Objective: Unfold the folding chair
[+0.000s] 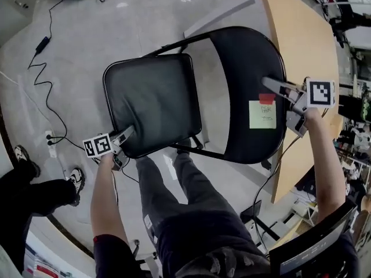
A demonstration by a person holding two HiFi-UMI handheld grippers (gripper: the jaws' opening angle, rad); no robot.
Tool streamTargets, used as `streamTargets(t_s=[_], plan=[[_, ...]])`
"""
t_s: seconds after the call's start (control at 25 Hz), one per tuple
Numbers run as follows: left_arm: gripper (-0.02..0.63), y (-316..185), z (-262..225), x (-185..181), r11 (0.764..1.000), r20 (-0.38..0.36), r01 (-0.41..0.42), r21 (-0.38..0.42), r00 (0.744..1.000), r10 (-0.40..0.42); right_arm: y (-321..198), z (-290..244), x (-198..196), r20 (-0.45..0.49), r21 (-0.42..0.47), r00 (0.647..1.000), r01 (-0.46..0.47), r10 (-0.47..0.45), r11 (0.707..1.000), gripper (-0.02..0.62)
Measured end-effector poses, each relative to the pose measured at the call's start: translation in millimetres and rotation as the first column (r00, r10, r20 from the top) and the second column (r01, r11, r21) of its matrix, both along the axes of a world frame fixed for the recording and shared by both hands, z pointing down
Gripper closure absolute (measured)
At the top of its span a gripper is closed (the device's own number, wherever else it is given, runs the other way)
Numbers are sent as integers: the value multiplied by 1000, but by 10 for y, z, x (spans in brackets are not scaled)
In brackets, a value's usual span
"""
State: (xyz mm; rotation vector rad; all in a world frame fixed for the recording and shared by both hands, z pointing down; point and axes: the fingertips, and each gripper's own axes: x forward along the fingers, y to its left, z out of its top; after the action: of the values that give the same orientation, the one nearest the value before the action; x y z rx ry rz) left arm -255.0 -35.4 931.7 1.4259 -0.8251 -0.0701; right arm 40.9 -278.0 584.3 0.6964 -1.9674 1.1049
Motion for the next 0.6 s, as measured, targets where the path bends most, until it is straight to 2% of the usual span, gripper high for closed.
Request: streamTargets(t_s=[0.16, 0.4, 0.6], plan=[[304, -55, -19, 161, 1000, -8, -25, 2, 1000, 25, 32, -45, 116, 52, -23, 997, -58, 59, 998, 529], [290, 6, 412, -276, 1000, 0, -16, 12, 1000, 16, 124, 322, -205, 17, -9, 997, -78, 79, 997, 528], [276, -7, 504, -283, 1000, 19, 2, 25, 1000, -3, 181, 398, -181, 29, -36, 991, -130, 131, 991, 528]])
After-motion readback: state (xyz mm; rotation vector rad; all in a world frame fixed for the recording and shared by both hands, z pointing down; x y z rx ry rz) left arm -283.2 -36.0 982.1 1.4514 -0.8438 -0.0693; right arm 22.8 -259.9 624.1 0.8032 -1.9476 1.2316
